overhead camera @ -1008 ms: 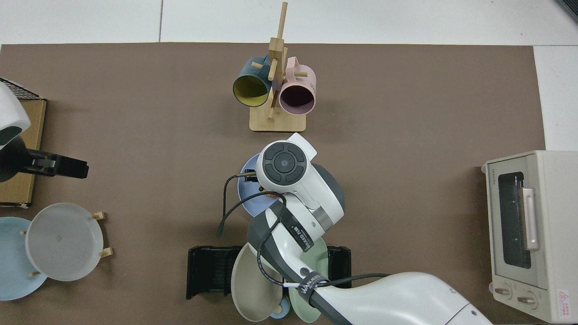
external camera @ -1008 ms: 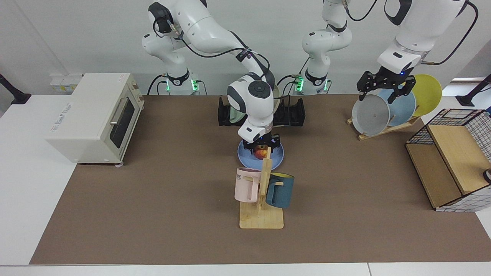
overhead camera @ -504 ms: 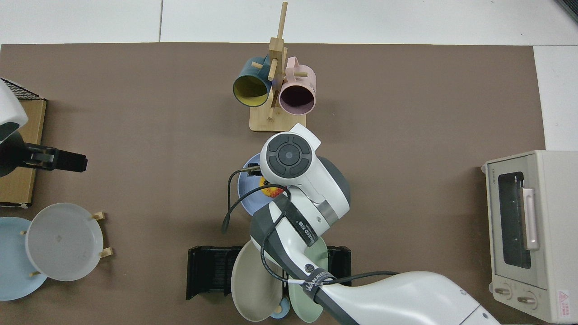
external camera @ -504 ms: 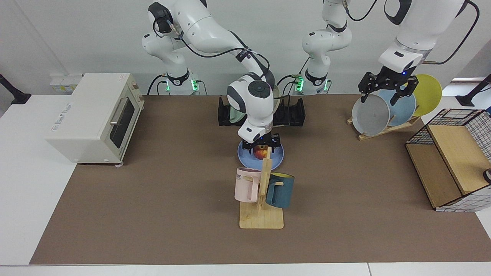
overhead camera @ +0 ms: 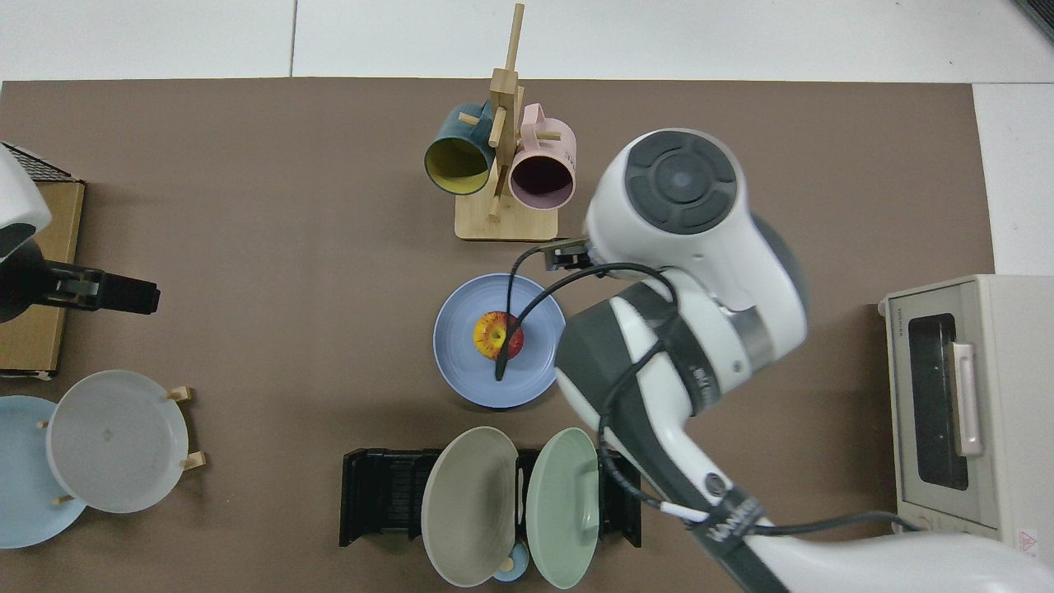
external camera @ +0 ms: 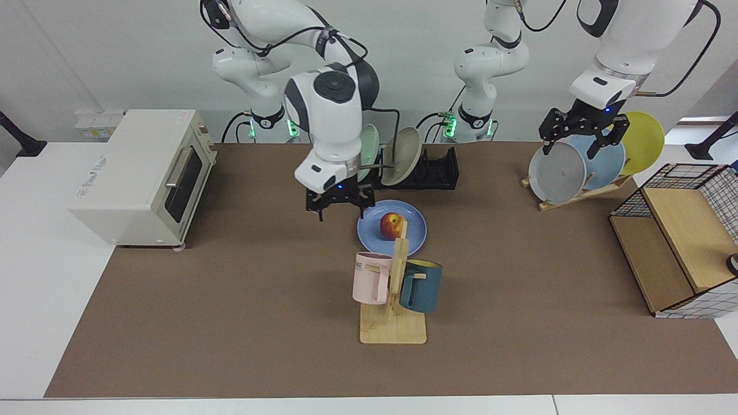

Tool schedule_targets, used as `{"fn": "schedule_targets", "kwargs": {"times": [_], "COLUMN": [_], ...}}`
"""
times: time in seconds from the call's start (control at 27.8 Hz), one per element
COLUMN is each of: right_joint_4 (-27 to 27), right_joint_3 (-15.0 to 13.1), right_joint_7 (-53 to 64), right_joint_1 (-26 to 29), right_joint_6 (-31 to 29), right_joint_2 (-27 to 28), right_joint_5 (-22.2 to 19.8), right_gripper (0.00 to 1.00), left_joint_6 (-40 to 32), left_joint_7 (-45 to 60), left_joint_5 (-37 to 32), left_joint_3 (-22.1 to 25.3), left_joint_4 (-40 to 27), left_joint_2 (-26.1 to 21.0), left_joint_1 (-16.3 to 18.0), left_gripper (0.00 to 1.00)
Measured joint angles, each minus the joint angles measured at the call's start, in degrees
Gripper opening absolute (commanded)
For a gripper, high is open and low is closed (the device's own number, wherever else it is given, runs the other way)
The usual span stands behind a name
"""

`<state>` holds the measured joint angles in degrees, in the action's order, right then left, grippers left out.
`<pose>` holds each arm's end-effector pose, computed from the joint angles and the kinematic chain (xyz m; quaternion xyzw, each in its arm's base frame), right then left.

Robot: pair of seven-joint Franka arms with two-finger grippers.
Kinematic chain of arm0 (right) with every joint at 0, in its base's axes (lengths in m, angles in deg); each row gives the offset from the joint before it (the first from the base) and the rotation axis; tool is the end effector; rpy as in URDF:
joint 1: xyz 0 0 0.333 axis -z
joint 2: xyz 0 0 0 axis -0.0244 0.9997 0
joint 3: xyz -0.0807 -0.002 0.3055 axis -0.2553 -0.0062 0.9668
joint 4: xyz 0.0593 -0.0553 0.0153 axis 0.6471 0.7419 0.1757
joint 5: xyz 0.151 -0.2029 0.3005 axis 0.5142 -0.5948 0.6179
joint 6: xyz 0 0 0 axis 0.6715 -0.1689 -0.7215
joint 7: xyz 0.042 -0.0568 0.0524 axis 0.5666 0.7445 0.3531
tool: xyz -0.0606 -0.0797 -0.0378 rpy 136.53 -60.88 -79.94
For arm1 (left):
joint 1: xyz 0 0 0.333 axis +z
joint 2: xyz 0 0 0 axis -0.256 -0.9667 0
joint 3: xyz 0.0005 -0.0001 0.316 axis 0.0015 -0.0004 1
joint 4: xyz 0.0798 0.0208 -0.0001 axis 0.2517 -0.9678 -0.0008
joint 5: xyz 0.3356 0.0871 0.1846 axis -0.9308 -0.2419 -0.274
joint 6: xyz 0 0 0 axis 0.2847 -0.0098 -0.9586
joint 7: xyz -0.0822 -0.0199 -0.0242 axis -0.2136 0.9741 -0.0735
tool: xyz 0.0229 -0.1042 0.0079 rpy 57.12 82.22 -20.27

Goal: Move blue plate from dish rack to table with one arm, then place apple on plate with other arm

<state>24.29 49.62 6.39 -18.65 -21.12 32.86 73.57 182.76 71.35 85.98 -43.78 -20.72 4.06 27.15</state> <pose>0.6013 0.2775 0.4916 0.9984 0.0381 0.0381 0.0189 0.5389 -0.0252 0.6277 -0.9949 0.0975 -0.0244 0.0043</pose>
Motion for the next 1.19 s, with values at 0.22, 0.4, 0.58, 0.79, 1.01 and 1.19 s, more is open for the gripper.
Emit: {"fn": "schedule_targets", "kwargs": {"times": [0.22,0.4,0.58,0.79,1.01,1.19], "right_joint_4": [0.09,0.17,0.21,0.3,1.28,3.0], "right_joint_3": [-0.24,-0.36,-0.46,-0.36,-0.22,-0.25], "right_joint_7": [8.14,17.62,23.6,24.25,23.83,23.83], "right_joint_1": [7.36,13.71,18.58,19.77,20.12,20.7], "right_joint_6": [6.69,10.89,13.56,16.98,19.85,19.88], "right_joint_2": [-6.06,-9.14,-11.47,-13.44,-14.75,-15.75], "right_joint_5": [0.0,0.04,0.14,0.33,4.87,5.82], "right_gripper": [1.0,1.0,1.0,1.0,1.0,1.0], "left_joint_6": [0.0,0.0,0.0,0.0,0.0,-0.01], "left_joint_7": [0.0,0.0,0.0,0.0,0.0,0.01], "left_joint_5": [0.0,0.0,0.0,0.0,0.0,0.0], "left_joint_3": [-0.07,-0.15,-0.15,-0.16,-0.17,-0.17], "left_joint_4": [0.0,0.0,0.0,0.0,0.0,0.0], "left_joint_2": [0.0,0.0,0.0,0.0,0.0,0.0], "left_joint_1": [0.0,0.0,0.0,0.0,0.0,0.0], "left_gripper": [1.0,1.0,1.0,1.0,1.0,1.0]}}
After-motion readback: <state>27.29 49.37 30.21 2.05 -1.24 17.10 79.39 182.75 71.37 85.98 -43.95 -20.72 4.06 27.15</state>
